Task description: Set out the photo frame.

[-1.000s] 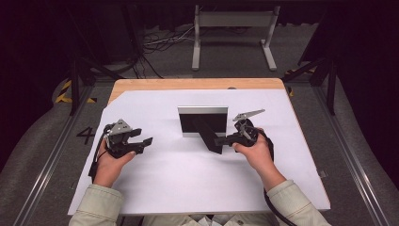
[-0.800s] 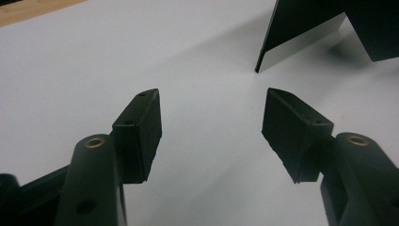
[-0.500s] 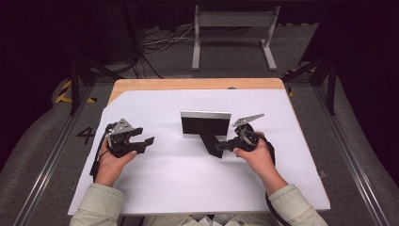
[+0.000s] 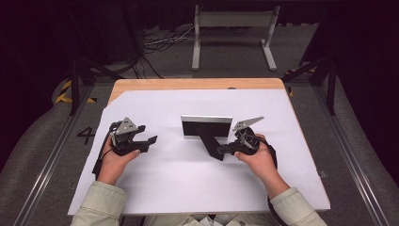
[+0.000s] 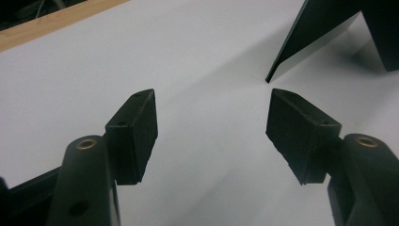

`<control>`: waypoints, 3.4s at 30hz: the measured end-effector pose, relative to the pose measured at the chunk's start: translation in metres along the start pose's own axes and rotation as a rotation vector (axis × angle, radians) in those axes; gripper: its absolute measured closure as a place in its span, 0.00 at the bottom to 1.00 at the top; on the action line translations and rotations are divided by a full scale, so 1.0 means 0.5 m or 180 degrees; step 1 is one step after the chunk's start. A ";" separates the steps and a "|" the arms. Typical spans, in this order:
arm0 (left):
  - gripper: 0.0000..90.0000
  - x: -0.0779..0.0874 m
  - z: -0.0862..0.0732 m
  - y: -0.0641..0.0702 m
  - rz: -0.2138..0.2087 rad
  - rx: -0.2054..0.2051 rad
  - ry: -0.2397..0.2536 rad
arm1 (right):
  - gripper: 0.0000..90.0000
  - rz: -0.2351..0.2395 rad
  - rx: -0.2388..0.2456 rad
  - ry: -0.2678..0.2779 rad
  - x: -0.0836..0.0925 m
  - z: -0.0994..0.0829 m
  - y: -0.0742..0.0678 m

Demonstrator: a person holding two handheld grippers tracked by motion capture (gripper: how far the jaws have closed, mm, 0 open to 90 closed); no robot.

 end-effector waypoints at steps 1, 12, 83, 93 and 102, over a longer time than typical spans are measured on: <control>0.39 -0.003 0.001 0.000 -0.0004 -0.0013 0.0014 | 0.97 -0.0008 0.0027 -0.0008 0.000 -0.002 -0.001; 0.43 -0.017 0.010 0.001 -0.0204 -0.0030 0.0154 | 0.96 -0.0127 0.0225 -0.0109 -0.006 -0.019 -0.009; 1.00 -0.180 0.065 0.005 -0.0554 0.0101 0.0216 | 1.00 -0.0666 0.0192 0.0325 0.170 -0.035 0.038; 1.00 -0.216 0.059 0.016 -0.0777 0.0245 0.0130 | 1.00 -0.0724 0.0142 0.0344 0.189 -0.048 0.043; 1.00 -0.238 0.066 0.036 -0.0861 0.0117 -0.0050 | 1.00 -0.0741 0.0115 0.0344 0.194 -0.055 0.045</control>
Point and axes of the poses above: each handheld gripper's, and its own axes: x roughly backward along the jaws, z roughly out of its top, y roughly to its right, the point moved 8 cm from there along -x, roughly forward along the jaws, and after that the axes turned 14 degrees about -z, right-handed, at the moved point
